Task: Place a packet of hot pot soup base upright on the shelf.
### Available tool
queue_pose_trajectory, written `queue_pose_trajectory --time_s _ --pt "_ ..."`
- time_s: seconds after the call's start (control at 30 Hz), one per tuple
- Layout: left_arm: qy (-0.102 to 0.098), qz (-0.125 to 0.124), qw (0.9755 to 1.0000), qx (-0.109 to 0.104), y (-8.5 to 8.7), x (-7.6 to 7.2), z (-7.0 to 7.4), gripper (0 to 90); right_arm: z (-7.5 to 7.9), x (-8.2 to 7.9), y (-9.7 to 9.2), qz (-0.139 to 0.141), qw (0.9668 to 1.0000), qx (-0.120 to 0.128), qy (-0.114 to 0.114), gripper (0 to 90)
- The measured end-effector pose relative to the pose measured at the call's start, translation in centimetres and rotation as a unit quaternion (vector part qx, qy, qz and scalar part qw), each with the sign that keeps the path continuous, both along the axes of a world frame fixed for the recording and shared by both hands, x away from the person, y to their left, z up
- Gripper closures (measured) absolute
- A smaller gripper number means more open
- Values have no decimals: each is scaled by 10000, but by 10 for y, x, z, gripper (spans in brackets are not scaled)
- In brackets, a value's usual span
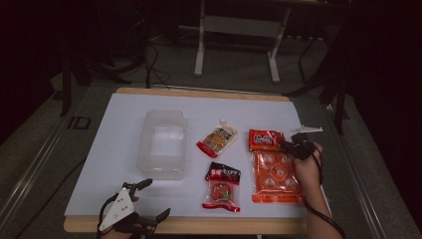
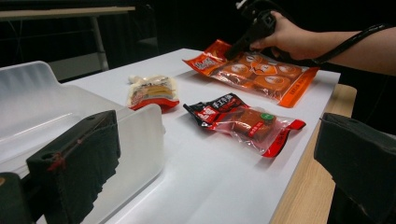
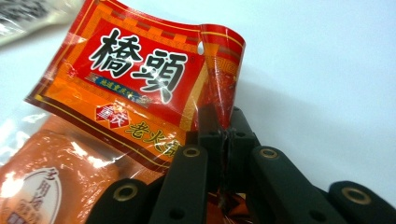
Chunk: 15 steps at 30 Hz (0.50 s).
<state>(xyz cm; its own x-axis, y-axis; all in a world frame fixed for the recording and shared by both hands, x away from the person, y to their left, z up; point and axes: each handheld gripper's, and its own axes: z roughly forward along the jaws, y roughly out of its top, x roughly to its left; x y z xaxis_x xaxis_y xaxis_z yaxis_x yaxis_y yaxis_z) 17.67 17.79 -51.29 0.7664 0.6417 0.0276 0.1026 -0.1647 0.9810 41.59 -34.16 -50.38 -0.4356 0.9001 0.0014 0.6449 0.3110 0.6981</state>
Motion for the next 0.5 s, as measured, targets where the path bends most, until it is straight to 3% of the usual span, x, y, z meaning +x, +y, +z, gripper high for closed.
queue_pose_trajectory --time_s 0.3,0.5 --pt "24 -18 10000 -29 0 0 0 10 25 -14 8 186 9992 74 -355 885" --pt "66 -9 9998 -163 1 2 0 10 41 -25 10 300 9976 123 -605 885"
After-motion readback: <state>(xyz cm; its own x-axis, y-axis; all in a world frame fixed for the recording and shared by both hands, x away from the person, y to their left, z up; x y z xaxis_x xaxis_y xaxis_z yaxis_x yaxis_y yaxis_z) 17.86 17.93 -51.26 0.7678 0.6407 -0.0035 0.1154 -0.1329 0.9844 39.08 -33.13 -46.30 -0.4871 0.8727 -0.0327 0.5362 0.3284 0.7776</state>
